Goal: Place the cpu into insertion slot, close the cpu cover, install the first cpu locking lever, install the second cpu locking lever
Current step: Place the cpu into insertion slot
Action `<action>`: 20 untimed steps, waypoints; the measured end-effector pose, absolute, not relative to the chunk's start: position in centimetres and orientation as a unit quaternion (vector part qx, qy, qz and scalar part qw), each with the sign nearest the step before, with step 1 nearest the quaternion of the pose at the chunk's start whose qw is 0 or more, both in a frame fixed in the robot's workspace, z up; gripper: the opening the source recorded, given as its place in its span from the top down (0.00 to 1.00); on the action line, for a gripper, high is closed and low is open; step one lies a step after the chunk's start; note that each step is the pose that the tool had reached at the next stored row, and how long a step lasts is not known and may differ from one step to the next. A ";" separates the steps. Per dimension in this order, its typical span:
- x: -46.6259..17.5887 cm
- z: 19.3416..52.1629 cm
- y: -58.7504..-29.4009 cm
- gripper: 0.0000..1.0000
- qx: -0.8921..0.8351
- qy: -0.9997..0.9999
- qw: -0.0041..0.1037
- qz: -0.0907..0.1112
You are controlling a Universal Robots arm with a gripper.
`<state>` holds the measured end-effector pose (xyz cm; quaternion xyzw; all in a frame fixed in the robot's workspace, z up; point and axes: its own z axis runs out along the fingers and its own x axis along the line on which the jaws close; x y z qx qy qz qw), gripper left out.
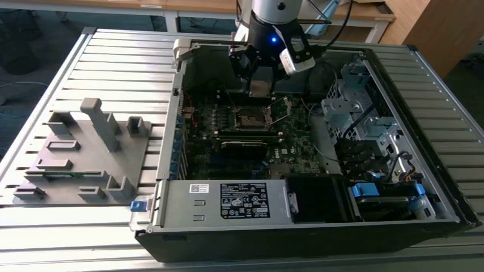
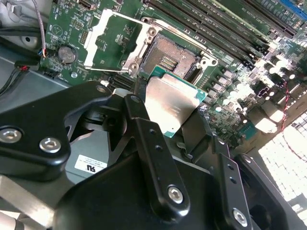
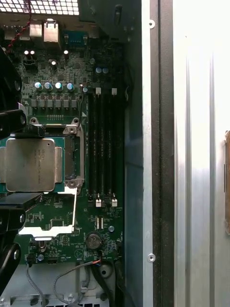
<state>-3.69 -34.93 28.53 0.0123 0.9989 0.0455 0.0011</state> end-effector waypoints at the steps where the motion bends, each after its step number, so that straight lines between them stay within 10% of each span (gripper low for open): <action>1: -3.7 28.5 -34.9 0.46 0.012 0.999 0.001 0.046; 20: -3.8 28.2 -34.9 0.46 0.012 0.999 0.001 0.046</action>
